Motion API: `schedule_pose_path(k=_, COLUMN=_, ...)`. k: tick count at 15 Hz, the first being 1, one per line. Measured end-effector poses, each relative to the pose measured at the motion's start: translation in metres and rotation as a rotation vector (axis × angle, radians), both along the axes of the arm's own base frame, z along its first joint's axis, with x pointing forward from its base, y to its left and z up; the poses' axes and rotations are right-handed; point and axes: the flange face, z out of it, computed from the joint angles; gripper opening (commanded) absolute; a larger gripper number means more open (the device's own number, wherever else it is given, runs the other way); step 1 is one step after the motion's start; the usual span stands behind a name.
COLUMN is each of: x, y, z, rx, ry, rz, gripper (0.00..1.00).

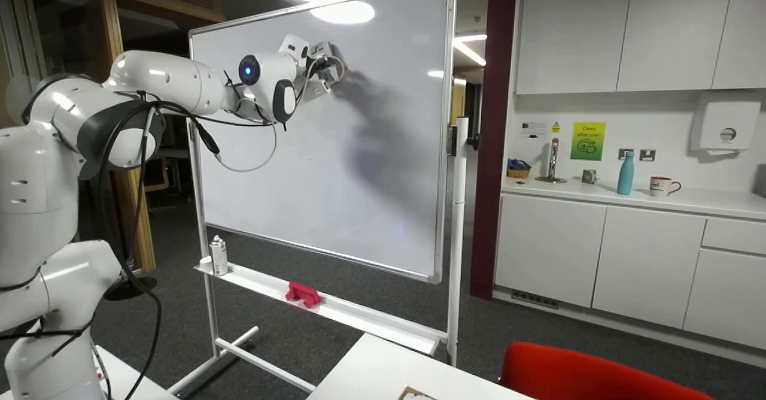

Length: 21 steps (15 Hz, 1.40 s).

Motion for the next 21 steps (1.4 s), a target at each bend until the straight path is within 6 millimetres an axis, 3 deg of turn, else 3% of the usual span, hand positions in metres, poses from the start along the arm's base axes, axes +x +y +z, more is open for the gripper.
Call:
schedule_pose_path(k=5, x=0.0, y=-0.02, z=0.013, rx=0.076, ry=0.005, rz=-0.02, gripper=0.35)
schedule_pose_path(k=11, x=-0.006, y=-0.074, z=0.02, rx=0.171, ry=-0.014, rz=-0.055, gripper=0.35)
schedule_pose_path(k=13, x=-0.005, y=-0.081, z=0.019, rx=0.186, ry=-0.016, rz=-0.053, gripper=0.35)
schedule_pose_path(k=17, x=0.0, y=-0.065, z=0.017, rx=0.163, ry=-0.01, rz=-0.025, gripper=0.35)
schedule_pose_path(k=21, x=0.003, y=-0.017, z=0.015, rx=0.098, ry=0.014, rz=0.056, gripper=0.35)
